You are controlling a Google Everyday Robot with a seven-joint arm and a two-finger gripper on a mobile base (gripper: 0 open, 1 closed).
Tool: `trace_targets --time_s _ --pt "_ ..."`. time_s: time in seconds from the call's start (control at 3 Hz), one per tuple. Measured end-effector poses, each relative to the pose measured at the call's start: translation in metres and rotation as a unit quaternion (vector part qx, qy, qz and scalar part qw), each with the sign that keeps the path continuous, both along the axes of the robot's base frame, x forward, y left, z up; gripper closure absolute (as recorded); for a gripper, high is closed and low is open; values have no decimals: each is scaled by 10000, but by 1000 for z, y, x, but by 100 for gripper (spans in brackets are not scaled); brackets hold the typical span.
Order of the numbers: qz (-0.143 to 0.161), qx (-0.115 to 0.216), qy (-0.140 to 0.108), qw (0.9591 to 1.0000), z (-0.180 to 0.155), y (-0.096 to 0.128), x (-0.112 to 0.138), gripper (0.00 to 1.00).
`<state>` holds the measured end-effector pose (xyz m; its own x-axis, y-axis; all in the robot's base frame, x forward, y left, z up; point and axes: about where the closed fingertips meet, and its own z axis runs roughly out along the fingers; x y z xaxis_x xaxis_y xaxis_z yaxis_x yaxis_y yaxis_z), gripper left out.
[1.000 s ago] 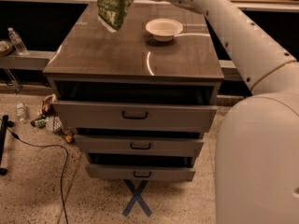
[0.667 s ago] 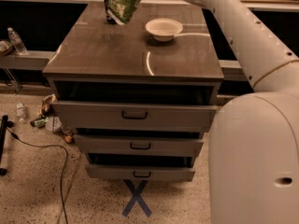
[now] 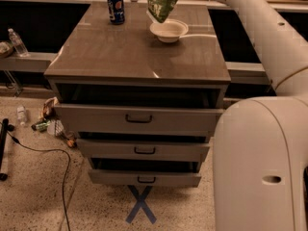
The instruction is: Place green jalapeno chip bag into paper bowl
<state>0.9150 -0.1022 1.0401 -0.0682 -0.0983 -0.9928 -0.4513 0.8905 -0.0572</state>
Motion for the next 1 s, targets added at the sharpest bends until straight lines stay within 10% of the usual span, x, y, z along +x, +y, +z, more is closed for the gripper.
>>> trace_targets --time_s 1.0 --pt "-675 40 525 9963 -41 -57 -15 100"
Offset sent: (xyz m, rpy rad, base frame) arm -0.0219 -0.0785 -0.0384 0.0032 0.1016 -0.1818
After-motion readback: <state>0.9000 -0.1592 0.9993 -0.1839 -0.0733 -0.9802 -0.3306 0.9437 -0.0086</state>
